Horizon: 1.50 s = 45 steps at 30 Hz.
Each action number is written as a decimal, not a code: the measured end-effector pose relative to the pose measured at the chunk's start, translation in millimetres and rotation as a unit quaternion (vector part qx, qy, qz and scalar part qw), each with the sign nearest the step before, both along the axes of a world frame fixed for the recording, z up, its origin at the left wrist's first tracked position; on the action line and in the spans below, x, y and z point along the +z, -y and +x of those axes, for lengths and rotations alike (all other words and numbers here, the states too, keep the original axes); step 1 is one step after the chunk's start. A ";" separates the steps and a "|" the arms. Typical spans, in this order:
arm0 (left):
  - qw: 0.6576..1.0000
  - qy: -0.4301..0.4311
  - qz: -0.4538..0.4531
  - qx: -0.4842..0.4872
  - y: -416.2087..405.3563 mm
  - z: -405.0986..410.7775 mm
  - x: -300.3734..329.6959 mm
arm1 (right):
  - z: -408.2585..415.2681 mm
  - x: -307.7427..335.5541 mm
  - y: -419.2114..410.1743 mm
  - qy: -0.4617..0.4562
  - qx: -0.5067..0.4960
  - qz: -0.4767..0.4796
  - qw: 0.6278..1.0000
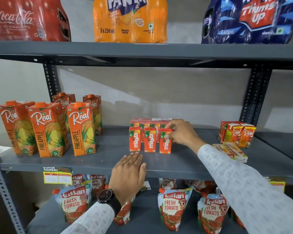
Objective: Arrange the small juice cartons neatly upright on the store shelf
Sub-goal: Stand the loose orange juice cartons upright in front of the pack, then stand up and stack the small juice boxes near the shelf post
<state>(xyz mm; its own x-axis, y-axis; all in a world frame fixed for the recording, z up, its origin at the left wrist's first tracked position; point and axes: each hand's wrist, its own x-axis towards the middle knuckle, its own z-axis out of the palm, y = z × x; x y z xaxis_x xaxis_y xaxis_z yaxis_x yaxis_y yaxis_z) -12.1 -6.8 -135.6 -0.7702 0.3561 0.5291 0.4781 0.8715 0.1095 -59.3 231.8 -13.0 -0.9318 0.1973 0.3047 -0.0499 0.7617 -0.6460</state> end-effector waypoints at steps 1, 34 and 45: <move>1.000 0.000 0.001 0.001 0.1 0.0 -0.1 | -0.6 -0.3 1.7 -0.002 0.007 -0.005 1.000; 0.981 0.081 -0.086 -0.151 -196.8 4.0 12.4 | 135.0 -38.3 -192.3 0.081 -0.111 0.192 0.972; 0.983 0.066 -0.084 -0.147 -196.0 1.7 8.8 | 123.0 -24.6 -200.1 0.149 -0.187 0.194 0.951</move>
